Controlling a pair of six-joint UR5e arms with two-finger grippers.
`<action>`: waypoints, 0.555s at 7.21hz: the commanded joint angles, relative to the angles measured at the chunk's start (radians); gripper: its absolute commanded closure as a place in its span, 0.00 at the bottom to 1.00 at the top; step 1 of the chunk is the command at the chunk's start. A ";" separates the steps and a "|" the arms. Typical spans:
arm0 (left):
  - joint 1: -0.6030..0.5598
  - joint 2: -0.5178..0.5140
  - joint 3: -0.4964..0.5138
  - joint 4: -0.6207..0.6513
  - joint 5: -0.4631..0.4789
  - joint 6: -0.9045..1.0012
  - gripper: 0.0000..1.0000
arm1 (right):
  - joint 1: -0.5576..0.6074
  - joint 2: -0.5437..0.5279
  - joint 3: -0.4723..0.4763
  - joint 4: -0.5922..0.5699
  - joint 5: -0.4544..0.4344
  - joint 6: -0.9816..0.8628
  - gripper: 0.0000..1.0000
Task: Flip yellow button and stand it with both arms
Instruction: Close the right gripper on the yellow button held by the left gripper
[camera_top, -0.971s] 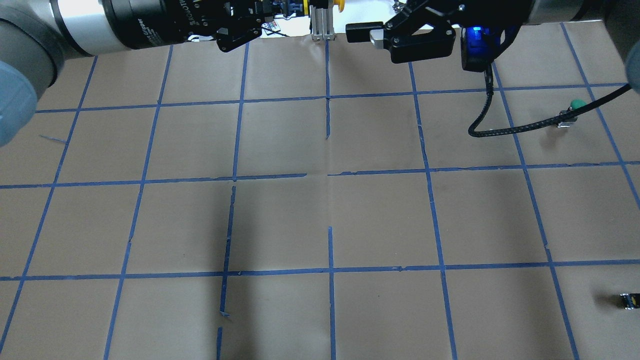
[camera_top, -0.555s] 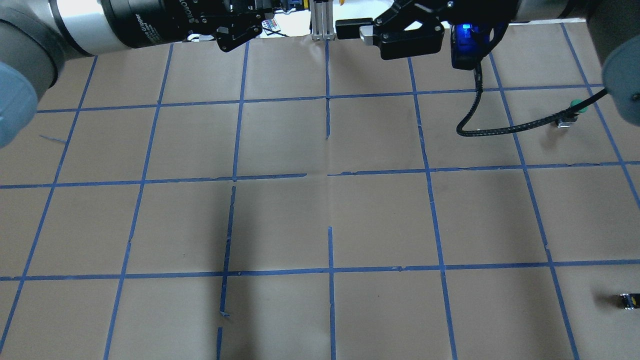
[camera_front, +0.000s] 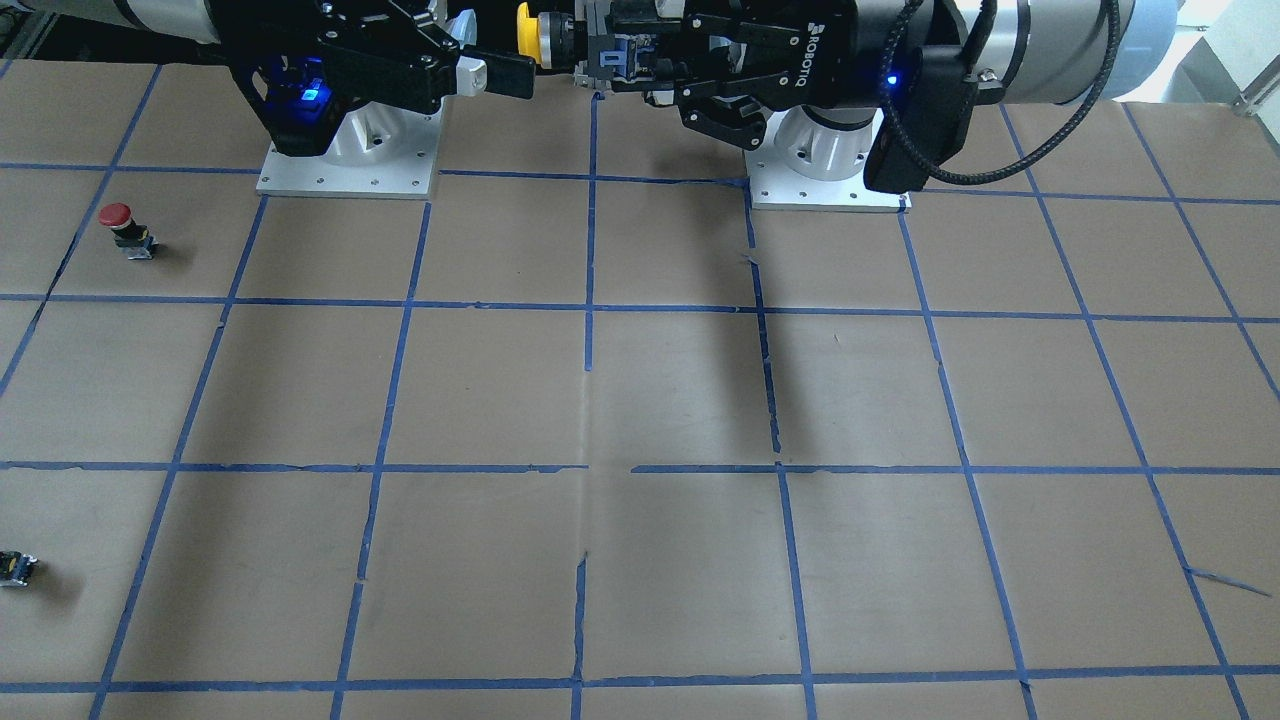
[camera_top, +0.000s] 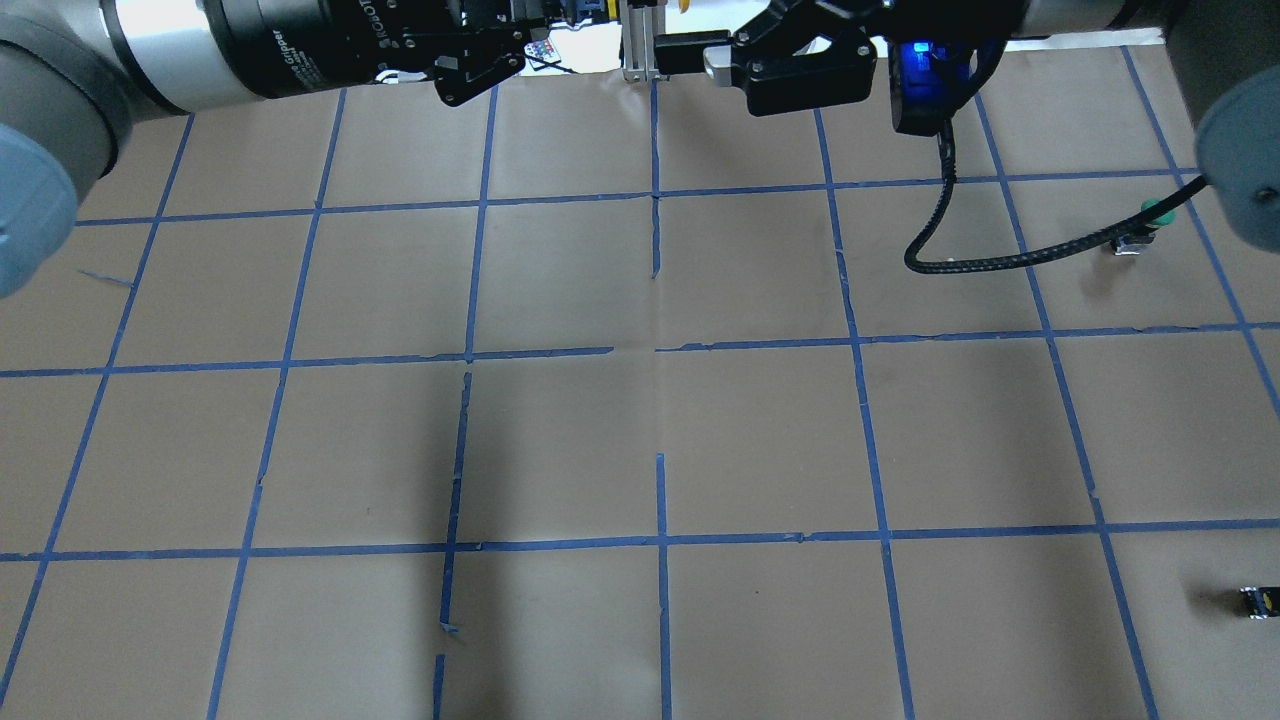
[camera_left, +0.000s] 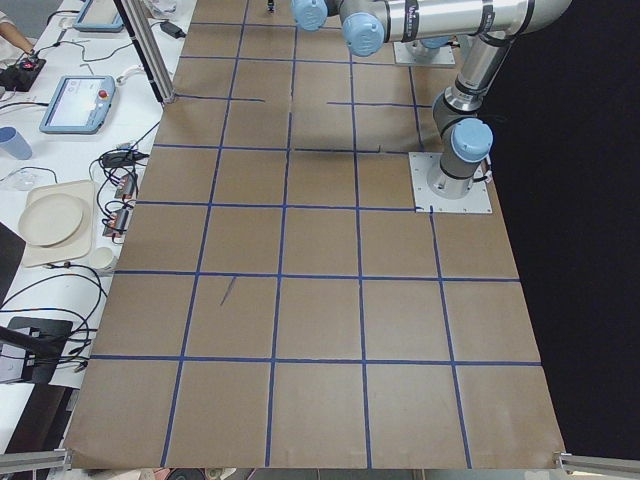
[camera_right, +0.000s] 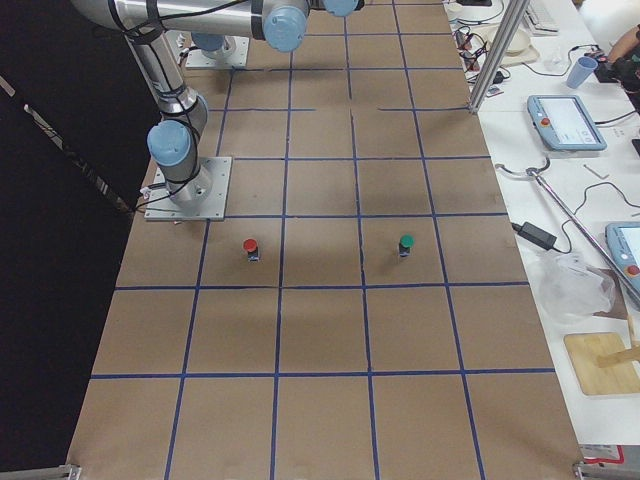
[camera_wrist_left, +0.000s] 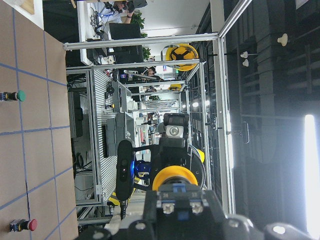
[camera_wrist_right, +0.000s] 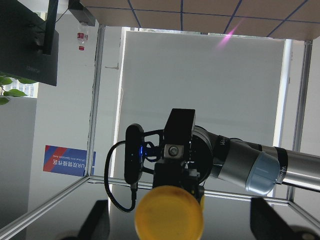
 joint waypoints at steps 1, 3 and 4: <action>0.000 0.002 0.001 0.001 0.000 0.001 0.89 | 0.000 0.003 0.004 -0.021 0.008 0.011 0.15; 0.000 0.001 -0.001 0.003 0.002 0.008 0.89 | 0.000 0.001 0.005 -0.021 0.029 0.012 0.49; 0.000 0.001 0.002 0.003 0.005 0.011 0.89 | 0.000 0.000 0.008 -0.021 0.035 0.012 0.63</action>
